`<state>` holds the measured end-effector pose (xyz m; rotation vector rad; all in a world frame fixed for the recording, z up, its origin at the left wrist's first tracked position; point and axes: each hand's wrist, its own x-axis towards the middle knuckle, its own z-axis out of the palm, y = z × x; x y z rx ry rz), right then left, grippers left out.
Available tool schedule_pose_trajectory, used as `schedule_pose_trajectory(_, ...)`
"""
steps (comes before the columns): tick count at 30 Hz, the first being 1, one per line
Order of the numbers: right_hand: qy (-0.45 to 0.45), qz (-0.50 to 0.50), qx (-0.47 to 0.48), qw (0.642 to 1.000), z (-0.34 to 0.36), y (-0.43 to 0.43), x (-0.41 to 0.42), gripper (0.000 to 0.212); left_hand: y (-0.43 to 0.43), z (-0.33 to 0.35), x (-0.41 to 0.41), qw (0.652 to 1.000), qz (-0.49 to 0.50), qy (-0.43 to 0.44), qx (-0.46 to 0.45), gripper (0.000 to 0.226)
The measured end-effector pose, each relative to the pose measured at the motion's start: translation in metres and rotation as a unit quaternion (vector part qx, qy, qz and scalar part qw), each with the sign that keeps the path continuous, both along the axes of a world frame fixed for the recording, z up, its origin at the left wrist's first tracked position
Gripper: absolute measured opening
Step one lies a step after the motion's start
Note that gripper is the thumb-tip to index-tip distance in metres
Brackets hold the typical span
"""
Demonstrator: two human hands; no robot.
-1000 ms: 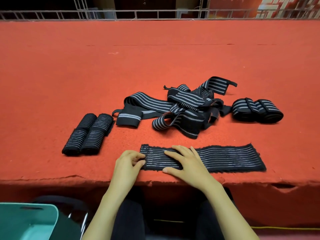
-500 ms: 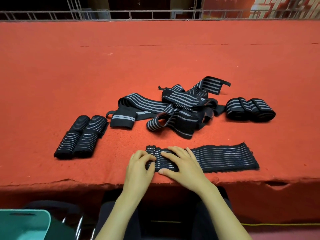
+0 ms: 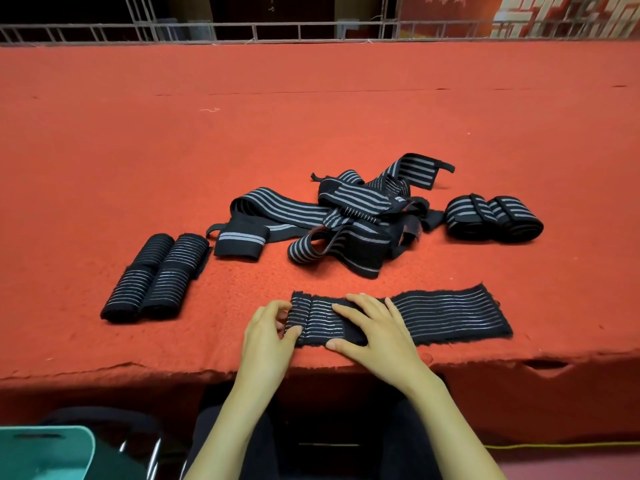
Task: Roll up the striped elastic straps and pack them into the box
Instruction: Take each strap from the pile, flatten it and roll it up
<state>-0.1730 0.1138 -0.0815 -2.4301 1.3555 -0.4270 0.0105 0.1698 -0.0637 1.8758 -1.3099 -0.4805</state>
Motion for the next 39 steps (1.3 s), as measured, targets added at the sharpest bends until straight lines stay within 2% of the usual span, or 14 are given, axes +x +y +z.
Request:
schedule_pose_trajectory(4, -0.002, -0.003, -0.009, 1.0, -0.003, 0.001, 0.0, 0.082, 0.0, 0.0, -0.001, 1.0, 0.009, -0.017, 0.009, 0.022)
schedule_pose_trajectory(12, -0.006, -0.007, -0.02, 1.0, -0.005, 0.002, -0.001, 0.081, -0.004, 0.0, -0.025, 0.998, 0.02, -0.018, -0.055, 0.018)
schedule_pose_trajectory(19, -0.011, -0.009, -0.008, 1.0, 0.001, 0.003, -0.015, 0.083, -0.012, -0.009, -0.034, 0.99, -0.086, -0.025, -0.105, 0.006)
schedule_pose_trajectory(22, -0.013, -0.019, -0.002, 1.0, 0.003, 0.003, -0.025, 0.082, -0.012, -0.008, -0.03, 0.99, -0.112, -0.007, -0.083, 0.013)
schedule_pose_trajectory(26, -0.031, -0.019, 0.007, 0.999, 0.004, 0.002, -0.03, 0.074, -0.009, 0.001, -0.012, 0.984, -0.158, 0.075, -0.023, 0.033)
schedule_pose_trajectory(28, -0.048, -0.007, 0.01, 0.999, 0.007, -0.001, -0.029, 0.071, -0.009, 0.002, -0.01, 0.983, -0.146, 0.115, -0.003, 0.036)
schedule_pose_trajectory(30, -0.049, 0.022, 0.027, 0.998, 0.012, -0.005, -0.024, 0.057, -0.011, 0.001, -0.013, 0.982, -0.123, 0.145, 0.013, 0.039)
schedule_pose_trajectory(33, -0.033, 0.068, 0.068, 0.995, 0.022, -0.014, -0.014, 0.04, -0.017, -0.003, -0.018, 0.982, -0.111, 0.149, 0.026, 0.045)
schedule_pose_trajectory(39, -0.016, 0.087, 0.051, 0.995, 0.025, -0.026, -0.023, 0.043, -0.021, -0.003, -0.021, 0.988, -0.089, 0.118, 0.054, 0.036)
